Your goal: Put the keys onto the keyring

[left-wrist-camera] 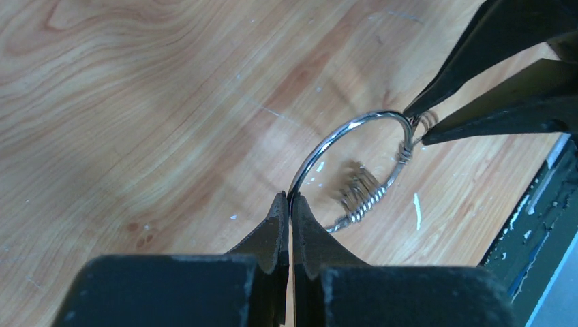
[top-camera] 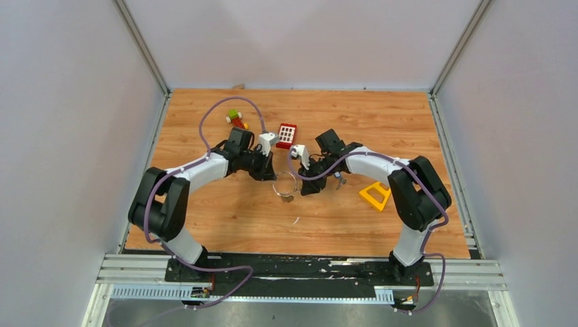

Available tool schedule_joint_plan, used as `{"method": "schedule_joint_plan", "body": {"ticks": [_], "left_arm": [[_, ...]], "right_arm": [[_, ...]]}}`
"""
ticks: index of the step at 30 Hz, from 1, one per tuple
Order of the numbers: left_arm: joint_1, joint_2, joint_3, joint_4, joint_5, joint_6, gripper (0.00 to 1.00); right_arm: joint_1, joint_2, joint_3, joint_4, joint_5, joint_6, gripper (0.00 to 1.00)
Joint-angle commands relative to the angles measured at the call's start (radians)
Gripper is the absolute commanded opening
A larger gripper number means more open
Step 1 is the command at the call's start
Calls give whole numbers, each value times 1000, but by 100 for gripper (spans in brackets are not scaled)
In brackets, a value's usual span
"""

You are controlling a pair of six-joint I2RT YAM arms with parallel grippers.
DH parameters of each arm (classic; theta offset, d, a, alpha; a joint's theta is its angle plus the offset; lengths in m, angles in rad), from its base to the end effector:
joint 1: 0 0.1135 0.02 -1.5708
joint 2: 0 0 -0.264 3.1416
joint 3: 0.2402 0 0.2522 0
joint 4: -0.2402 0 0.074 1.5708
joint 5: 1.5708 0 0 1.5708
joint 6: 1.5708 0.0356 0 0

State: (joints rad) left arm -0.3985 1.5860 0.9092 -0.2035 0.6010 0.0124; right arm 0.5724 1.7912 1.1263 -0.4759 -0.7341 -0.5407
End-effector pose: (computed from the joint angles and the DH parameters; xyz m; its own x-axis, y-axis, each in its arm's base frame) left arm 0.2856 -0.1421 0.1911 -0.7024 0.3068 -0.6423 0.6607 0.6166 -0.4280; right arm 0.2808 0.2093 0.1759 -0.3273 -0.6655 -0.6708 -0.9393 0.1520 0.3075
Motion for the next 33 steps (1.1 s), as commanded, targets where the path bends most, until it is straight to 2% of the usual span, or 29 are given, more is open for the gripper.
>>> {"method": "schedule_joint_plan", "body": {"ticks": [1,8,19,21,27,30,33], "left_arm": [[7,71,68,-67,-41,-8,0],[7,160,117,-98,-63,-33,0],[6,162,106,-111,-89,-14,0],[7,162,106,-123,-99,-14,3],[7,146,125,-161,-124,33,33],[7,89,125,-173,-157,64,60],[7,22,113,-187,-176,97,76]], "right_arm": [[-14,21,45,-2,44,38,25],[-25,37,56,-5,90,63,32],[-24,62,92,6,19,22,40],[-23,67,91,6,-8,15,41],[-21,45,85,-28,-8,-13,40],[-22,9,78,-62,3,-37,40],[-23,-41,66,-92,26,-55,39]]}}
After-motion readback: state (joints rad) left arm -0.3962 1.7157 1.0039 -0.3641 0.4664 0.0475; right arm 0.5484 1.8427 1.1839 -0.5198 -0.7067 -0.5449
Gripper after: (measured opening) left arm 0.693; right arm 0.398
